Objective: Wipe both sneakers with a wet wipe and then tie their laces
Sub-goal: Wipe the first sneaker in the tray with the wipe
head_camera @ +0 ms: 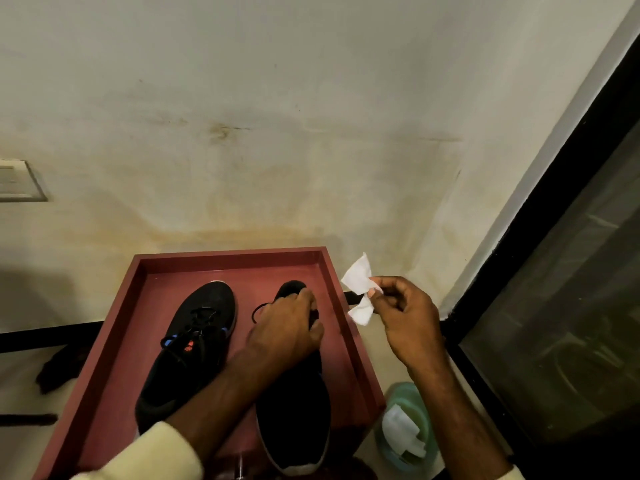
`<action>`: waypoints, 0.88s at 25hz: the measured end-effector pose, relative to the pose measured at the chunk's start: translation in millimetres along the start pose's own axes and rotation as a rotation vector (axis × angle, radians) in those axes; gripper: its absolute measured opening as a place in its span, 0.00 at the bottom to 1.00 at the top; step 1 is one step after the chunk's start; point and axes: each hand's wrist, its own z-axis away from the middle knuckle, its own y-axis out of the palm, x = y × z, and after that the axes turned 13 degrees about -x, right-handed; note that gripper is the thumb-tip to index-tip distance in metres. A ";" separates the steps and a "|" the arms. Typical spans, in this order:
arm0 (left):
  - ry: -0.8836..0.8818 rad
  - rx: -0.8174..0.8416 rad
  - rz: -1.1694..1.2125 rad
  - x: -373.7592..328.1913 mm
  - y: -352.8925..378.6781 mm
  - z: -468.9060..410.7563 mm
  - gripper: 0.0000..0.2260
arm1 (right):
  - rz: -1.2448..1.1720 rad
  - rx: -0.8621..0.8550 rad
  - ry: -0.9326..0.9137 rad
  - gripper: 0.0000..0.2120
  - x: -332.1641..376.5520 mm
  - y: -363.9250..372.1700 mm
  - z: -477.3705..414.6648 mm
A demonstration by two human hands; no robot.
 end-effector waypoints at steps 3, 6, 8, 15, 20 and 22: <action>-0.076 -0.118 0.044 10.4 -8.3 17.9 0.13 | 0.132 0.191 -0.090 0.11 5.9 15.9 2.9; -0.133 -0.174 0.177 14.9 -4.1 24.0 0.14 | 0.227 0.264 -0.173 0.12 8.4 32.9 3.3; -0.131 -0.152 0.144 16.8 -0.9 25.9 0.15 | 0.282 0.306 -0.208 0.11 6.2 40.2 5.4; -0.072 -0.077 0.202 30.2 1.4 25.2 0.08 | 0.475 0.544 -0.357 0.11 2.0 47.4 5.0; 0.094 -0.121 0.438 43.2 -21.9 22.3 0.07 | 0.451 0.537 -0.544 0.11 9.9 33.7 1.7; 0.149 -0.125 0.460 48.4 -34.6 21.4 0.06 | 0.502 0.448 -0.592 0.13 13.2 26.3 -3.8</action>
